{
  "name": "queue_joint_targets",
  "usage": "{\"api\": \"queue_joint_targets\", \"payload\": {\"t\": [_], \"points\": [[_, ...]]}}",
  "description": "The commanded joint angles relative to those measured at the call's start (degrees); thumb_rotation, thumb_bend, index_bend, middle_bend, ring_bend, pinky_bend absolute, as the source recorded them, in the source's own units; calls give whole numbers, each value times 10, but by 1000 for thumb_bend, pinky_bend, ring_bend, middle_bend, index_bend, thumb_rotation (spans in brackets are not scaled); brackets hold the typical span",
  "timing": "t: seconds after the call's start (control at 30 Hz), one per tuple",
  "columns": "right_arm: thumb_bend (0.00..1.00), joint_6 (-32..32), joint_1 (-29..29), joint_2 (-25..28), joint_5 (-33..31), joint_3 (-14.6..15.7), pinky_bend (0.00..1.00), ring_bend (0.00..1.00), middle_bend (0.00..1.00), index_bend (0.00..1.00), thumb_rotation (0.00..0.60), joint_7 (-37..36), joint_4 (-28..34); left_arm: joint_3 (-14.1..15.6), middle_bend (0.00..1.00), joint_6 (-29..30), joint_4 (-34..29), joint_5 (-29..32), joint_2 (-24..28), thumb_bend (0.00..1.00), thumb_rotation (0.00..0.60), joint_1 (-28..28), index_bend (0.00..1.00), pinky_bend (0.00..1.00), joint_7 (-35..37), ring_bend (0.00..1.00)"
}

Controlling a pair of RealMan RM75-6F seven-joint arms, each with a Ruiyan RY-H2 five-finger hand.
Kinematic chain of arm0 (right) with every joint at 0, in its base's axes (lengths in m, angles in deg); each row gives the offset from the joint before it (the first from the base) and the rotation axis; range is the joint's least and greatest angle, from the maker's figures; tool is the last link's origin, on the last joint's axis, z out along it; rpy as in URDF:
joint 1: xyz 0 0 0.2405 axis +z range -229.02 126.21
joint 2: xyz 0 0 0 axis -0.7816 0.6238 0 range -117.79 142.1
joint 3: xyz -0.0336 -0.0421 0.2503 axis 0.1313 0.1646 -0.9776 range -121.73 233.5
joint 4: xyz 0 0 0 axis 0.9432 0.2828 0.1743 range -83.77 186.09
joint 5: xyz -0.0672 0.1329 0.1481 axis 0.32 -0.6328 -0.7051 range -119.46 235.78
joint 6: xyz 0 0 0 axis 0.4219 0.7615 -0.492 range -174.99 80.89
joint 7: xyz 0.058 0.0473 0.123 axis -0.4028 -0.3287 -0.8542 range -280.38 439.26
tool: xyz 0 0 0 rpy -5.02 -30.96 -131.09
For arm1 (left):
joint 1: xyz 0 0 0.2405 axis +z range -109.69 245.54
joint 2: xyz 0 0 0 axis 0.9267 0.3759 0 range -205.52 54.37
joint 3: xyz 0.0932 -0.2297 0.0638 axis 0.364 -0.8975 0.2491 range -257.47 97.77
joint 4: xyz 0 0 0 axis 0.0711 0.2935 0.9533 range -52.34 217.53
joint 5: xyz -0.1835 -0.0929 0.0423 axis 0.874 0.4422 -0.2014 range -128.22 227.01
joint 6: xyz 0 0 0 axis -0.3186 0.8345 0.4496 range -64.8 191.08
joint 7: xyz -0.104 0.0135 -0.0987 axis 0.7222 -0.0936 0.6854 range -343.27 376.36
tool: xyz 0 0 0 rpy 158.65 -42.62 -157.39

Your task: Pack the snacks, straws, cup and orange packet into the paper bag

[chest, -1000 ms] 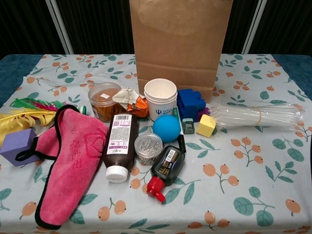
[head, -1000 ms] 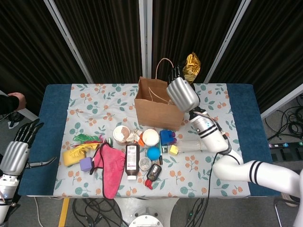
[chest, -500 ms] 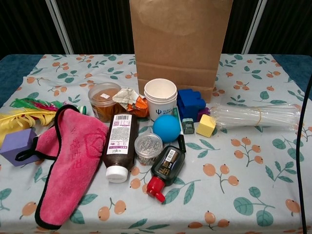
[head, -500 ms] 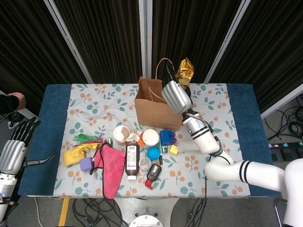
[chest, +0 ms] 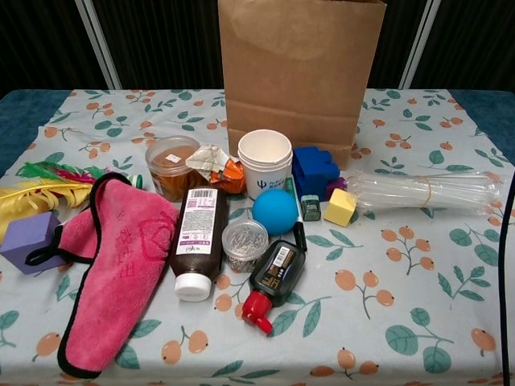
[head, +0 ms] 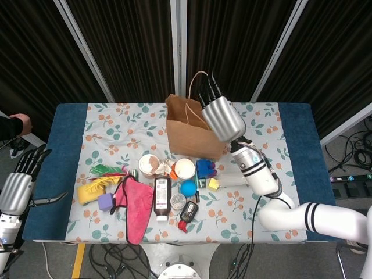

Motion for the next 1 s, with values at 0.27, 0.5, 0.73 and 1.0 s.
{"api": "queue_joint_targets", "payload": {"t": [0.27,0.5,0.73,1.0], "points": [[0,-96,-241,130,-57,0,55,139,289,215,600,-393,232,4,39,-10,-8,-10,-7,0,216,-8,56,69,-12,28],[0,36,-311,100,-62,70,62,138,284,219,600,-599,169,6,39,-13,-10,-11,-10,0,217,-10,55,69,-20,27],[0,204,-288,48,-34,105,35,95,251,224,600,-682,41,6,39,-12,-6,-10,-11,0,216,-10,55,69,-25,27],[0,240,-274,-29,20,114,21,89,251,224,600,-699,-79,8,39,-12,-1,-8,-11,0,217,-8,55,69,-33,28]]}}
